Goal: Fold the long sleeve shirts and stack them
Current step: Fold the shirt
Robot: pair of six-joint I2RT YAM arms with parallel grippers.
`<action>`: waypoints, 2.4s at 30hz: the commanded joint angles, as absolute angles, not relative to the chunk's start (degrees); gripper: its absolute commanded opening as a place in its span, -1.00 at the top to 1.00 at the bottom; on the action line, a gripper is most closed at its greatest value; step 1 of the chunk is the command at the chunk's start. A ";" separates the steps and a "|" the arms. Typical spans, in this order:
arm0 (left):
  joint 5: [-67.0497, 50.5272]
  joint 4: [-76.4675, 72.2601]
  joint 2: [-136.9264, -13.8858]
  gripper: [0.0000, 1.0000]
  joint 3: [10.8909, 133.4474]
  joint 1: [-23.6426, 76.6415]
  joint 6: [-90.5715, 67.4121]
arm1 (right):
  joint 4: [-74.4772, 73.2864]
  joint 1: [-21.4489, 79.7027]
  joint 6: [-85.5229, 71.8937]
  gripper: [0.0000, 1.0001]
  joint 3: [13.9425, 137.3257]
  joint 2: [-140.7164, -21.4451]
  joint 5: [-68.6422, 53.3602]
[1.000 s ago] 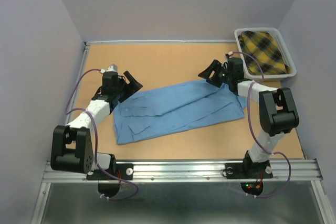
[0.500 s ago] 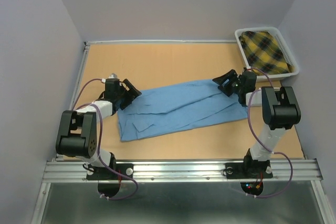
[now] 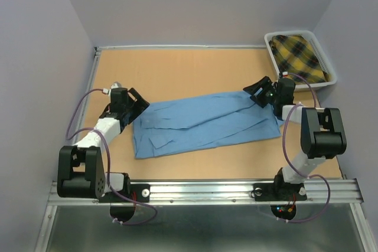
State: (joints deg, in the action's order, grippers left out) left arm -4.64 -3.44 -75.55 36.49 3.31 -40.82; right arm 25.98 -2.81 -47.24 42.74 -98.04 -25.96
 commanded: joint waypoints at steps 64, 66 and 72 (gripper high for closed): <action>-12.22 -14.58 -94.92 -0.64 48.79 23.03 -43.50 | 47.02 4.14 -51.33 -0.43 37.09 -101.07 -21.98; -12.13 -15.73 -95.53 -0.64 46.33 22.15 -44.21 | 47.11 2.73 -51.24 -0.43 35.86 -101.60 -20.75; -12.57 -17.58 -96.33 -0.64 42.46 19.07 -44.38 | 47.37 -1.84 -50.98 -0.43 34.89 -104.85 -20.39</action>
State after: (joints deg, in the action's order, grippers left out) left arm -13.78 -17.58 -96.31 45.08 20.56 -45.01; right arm 45.45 0.49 -52.23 36.34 -103.35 -22.44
